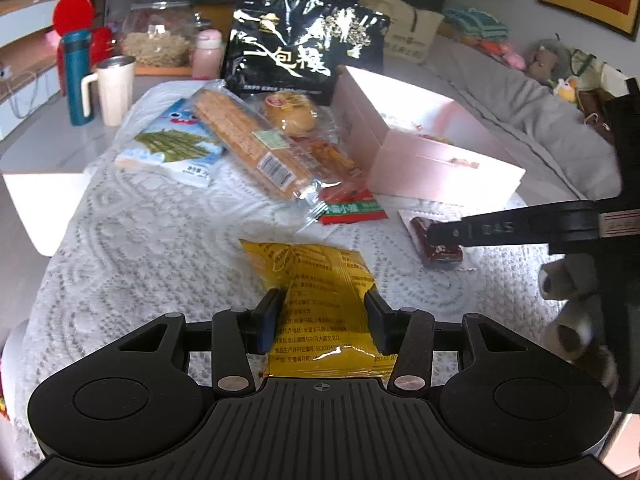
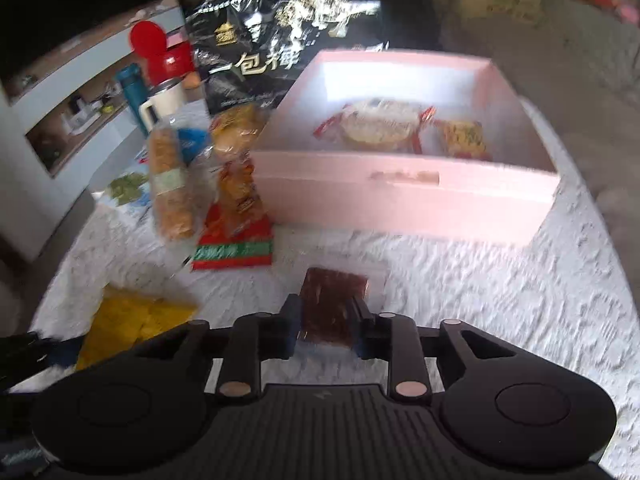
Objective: Organize snacks
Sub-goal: 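Close the right tool on the brown jerky slab and lift it, then carry the jerky slab into the pink box with right while left drops yellow bag there, then grasp the small orange packet with left tool while right moves toward red spicy-strip pack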
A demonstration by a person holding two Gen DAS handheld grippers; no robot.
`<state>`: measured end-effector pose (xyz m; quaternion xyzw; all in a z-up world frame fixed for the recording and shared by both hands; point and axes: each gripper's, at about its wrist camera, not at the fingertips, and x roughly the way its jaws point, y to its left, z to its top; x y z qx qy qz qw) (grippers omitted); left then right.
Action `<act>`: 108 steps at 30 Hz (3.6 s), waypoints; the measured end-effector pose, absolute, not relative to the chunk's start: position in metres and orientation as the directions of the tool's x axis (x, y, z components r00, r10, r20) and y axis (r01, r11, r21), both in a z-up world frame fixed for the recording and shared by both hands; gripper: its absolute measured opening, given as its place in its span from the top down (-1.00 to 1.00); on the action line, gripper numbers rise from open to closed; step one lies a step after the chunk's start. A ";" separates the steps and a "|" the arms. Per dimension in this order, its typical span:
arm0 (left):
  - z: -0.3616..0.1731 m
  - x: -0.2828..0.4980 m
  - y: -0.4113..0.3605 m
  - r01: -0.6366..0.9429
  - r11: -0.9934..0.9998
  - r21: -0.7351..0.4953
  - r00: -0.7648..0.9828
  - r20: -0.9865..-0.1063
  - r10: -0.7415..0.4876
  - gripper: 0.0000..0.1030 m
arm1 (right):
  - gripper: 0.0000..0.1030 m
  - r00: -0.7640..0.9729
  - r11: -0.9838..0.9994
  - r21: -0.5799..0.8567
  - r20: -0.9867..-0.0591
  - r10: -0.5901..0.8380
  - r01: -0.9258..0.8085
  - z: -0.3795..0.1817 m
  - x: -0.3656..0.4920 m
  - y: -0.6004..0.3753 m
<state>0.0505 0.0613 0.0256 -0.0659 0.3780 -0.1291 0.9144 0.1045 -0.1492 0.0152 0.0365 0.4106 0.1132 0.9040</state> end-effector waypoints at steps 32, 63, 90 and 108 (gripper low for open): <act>0.037 0.063 0.043 0.263 0.937 -0.229 0.679 -0.647 -0.348 0.03 | 0.25 0.704 0.960 0.067 -0.666 0.246 -0.272 0.052 0.066 -0.168; 0.094 0.269 -0.017 0.348 0.850 -0.395 0.636 -0.567 -0.524 0.02 | 0.07 0.772 0.989 0.132 -0.621 0.136 -0.068 0.098 0.213 -0.240; 0.054 0.182 0.176 0.017 0.889 -0.457 0.689 -0.640 -0.342 0.02 | 0.05 0.560 0.904 0.111 -0.751 0.348 -0.413 0.067 0.195 -0.053; 0.044 0.193 0.087 0.104 0.987 -0.125 0.695 -0.700 -0.162 -0.05 | 0.03 0.648 0.946 0.162 -0.696 0.311 -0.279 0.008 0.155 -0.079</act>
